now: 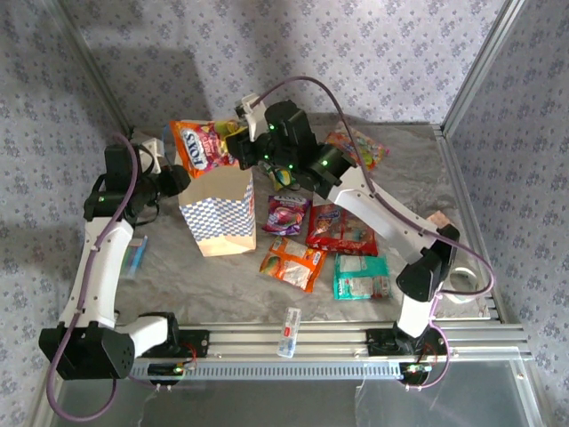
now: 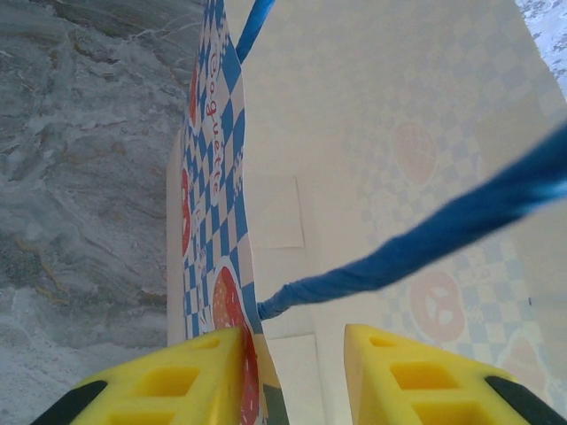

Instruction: Place the snacks into the paper bag

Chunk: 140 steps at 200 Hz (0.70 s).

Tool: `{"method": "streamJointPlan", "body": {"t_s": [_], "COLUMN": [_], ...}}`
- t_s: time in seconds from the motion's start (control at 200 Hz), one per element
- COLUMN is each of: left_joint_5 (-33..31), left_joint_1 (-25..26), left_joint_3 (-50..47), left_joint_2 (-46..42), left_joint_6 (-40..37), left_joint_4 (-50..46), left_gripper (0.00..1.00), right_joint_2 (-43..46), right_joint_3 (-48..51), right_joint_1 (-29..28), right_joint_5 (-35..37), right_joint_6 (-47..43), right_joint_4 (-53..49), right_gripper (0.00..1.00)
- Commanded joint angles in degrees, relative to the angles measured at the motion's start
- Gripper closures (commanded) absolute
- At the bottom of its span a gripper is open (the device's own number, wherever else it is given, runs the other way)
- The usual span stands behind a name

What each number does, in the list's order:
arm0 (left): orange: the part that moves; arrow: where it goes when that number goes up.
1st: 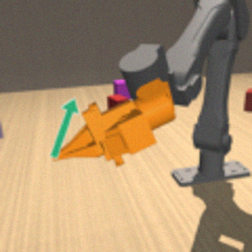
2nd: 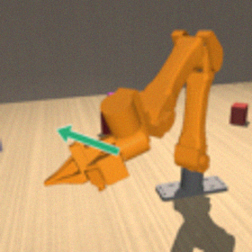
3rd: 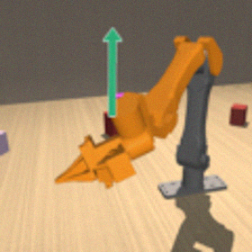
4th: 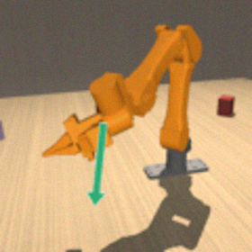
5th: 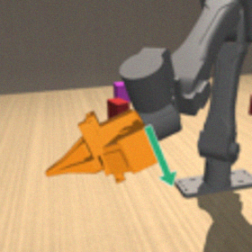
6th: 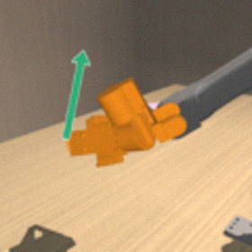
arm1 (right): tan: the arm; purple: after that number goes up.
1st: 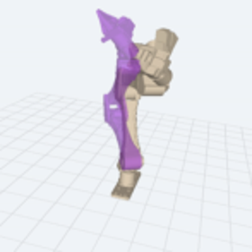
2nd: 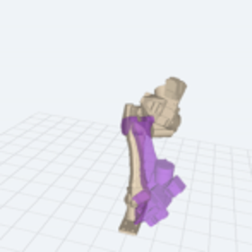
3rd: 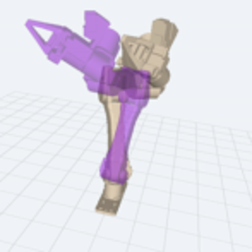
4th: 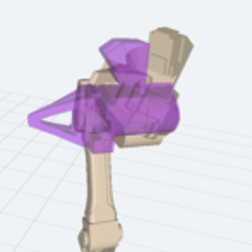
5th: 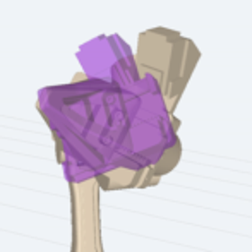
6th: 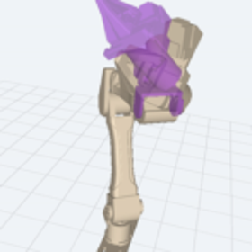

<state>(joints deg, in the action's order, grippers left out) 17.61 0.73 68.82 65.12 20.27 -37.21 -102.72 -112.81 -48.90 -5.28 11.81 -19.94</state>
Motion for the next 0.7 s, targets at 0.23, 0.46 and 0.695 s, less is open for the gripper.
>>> {"method": "streamJointPlan", "body": {"t_s": [0.23,0.46,0.695], "left_joint_5": [-0.46,-1.06,-1.42], "left_joint_1": [-0.53,-0.64,-0.72], "left_joint_3": [-1.45,-1.66,-2.57], "left_joint_2": [-4.41,-6.05,-6.33], "left_joint_6": [2.49,3.41,4.60], "left_joint_4": [0.37,0.16,0.49], "left_gripper": [0.63,0.62,0.62], "right_joint_2": [-3.27,-3.72,-4.59], "right_joint_3": [-4.26,-4.00,-4.06], "right_joint_1": [-0.40,-0.68,-1.28], "right_joint_5": [1.06,3.24,2.35], "right_joint_6": [2.05,2.07,2.42], "right_joint_4": [-0.27,-2.74,-3.49], "right_gripper": [0.94,0.94,0.94]}}
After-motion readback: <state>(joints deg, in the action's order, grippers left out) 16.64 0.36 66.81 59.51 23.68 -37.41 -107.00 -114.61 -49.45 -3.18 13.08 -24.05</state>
